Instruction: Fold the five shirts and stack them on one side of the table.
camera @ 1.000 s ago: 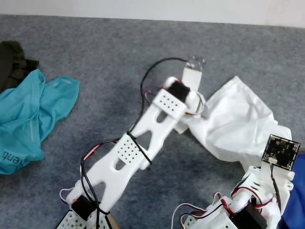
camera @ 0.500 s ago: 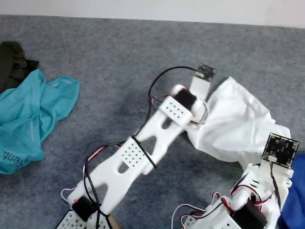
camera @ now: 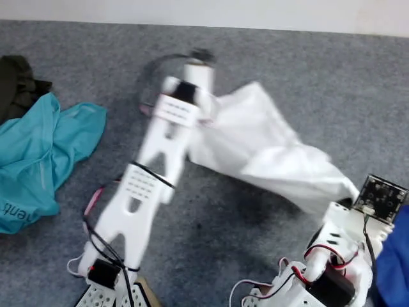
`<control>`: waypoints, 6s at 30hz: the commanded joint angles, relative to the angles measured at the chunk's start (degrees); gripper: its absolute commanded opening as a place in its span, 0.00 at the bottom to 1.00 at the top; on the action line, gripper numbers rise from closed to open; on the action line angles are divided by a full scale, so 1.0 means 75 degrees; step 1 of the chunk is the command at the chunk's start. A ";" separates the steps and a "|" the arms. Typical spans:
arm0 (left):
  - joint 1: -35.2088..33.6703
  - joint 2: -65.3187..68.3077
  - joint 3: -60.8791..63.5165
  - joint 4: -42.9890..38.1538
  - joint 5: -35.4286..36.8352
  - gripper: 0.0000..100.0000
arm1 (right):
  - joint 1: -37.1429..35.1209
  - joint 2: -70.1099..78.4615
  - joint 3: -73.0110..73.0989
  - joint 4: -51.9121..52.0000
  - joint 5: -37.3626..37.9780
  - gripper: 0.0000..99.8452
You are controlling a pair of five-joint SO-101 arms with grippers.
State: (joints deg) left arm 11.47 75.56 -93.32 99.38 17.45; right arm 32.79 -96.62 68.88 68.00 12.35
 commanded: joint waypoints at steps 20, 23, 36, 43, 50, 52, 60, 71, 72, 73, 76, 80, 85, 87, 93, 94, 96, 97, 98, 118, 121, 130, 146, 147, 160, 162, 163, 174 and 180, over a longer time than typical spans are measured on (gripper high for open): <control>-0.0358 -0.0451 0.1225 0.0305 -0.1500 0.25 | -0.1284 -0.0076 -0.0041 -0.0170 -0.0399 0.01; -0.0322 -0.0850 0.1225 0.0305 -0.1500 0.25 | -0.1284 -0.0076 -0.0041 -0.0170 -0.0399 0.01; 0.0018 -0.2467 0.1237 0.0305 -0.1500 0.25 | -0.1295 -0.0076 0.0088 -0.0275 -0.0410 0.01; -0.0240 -0.2807 0.1237 0.0305 -0.1536 0.25 | -0.1295 -0.0076 0.0088 -0.0275 -0.0410 0.01; -0.0053 -0.2960 0.1284 -0.0129 -0.1512 0.25 | -0.1565 -0.0064 0.0076 -0.0287 -0.0656 0.01; 0.0064 -0.2960 0.1295 -0.0270 -0.1512 0.25 | -0.1623 -0.0064 0.0076 -0.0275 -0.0668 0.01; 0.0393 -0.2960 0.1295 -0.0645 -0.1512 0.25 | -0.1670 0.1108 -0.0440 -0.0287 -0.0856 0.01; 0.0393 -0.2948 0.1659 -0.1571 -0.1500 0.25 | -0.2268 0.2784 -0.1401 -0.0932 -0.1758 0.01; 0.0381 -0.2948 0.1776 -0.1676 -0.1500 0.25 | -0.2362 0.2831 -0.1401 -0.1108 -0.1852 0.01; 0.0369 -0.2948 0.1858 -0.1723 -0.1500 0.25 | -0.2456 0.2925 -0.1401 -0.1319 -0.1911 0.01; 0.0369 -0.2948 0.1905 -0.1875 -0.1500 0.25 | -0.2655 0.3475 -0.1436 -0.1940 -0.2063 0.01; 0.0369 -0.2936 0.1928 -0.2708 -0.1500 0.25 | -0.2772 0.4612 -0.1459 -0.2514 -0.2204 0.01; 0.0358 -0.2245 0.2174 -0.4536 -0.1500 0.25 | -0.2842 0.5234 -0.1389 -0.3358 -0.2391 0.01; 0.0393 -0.1752 0.2163 -0.5169 -0.1500 0.25 | -0.2913 0.5257 -0.1389 -0.3405 -0.2379 0.01; 0.0779 -0.0662 0.2163 -0.6505 -0.1524 0.25 | -0.2960 0.5245 -0.1237 -0.3417 -0.2391 0.01; 0.0815 -0.0510 0.2163 -0.6705 -0.1524 0.25 | -0.2960 0.5245 -0.1225 -0.3417 -0.2379 0.01; 0.0826 -0.0240 0.2151 -0.7138 -0.1524 0.25 | -0.2960 0.5245 -0.1213 -0.3417 -0.2379 0.01; 0.0826 -0.0111 0.2151 -0.7408 -0.1524 0.25 | -0.2960 0.5257 -0.1213 -0.3417 -0.2368 0.01; 0.0815 0.0029 0.2163 -0.7631 -0.1524 0.25 | -0.2960 0.5269 -0.1213 -0.3405 -0.2368 0.01; 0.1084 0.0885 0.1705 -0.6998 -0.1547 0.03 | -0.2960 0.5234 -0.1002 -0.3370 -0.2391 0.01; 0.0990 0.0885 0.1272 -0.6998 -0.1524 0.01 | -0.2960 0.5234 -0.0990 -0.3370 -0.2403 0.01; 0.0627 0.0686 -0.0322 -0.6107 -0.1512 0.01 | -0.2901 0.5234 -0.0862 -0.3405 -0.2403 0.01; -0.0709 -0.3593 -0.0275 -0.2555 -0.1512 0.01 | -0.2127 0.7062 -0.3323 -0.3487 -0.2989 0.01; -0.0721 -0.3862 -0.0275 -0.2321 -0.1512 0.01 | -0.2127 0.7402 -0.3675 -0.3487 -0.2989 0.01; -0.1999 -0.5116 -0.0240 -0.3376 -0.1500 0.01 | -0.2268 1.0966 -0.8879 -0.3522 -0.3798 0.01; -0.2081 -0.5105 -0.0217 -0.3821 -0.1500 0.01 | -0.2268 1.1458 -0.9711 -0.3522 -0.3880 0.01; -0.2092 -0.5105 -0.0217 -0.3962 -0.1500 0.01 | -0.2256 1.1645 -1.0063 -0.3511 -0.3915 0.01; -0.2127 -0.5515 -0.0264 -0.4466 -0.1500 0.01 | -0.2526 1.1927 -1.2560 -0.1096 -0.4126 0.01; -0.1928 -0.5550 -0.0275 -0.2848 -0.1500 0.01 | -0.3065 1.1927 -1.3462 0.1260 -0.3552 0.01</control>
State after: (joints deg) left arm -2.86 37.67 -93.32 74.07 6.37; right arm 11.34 -6.51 -26.77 70.55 -16.48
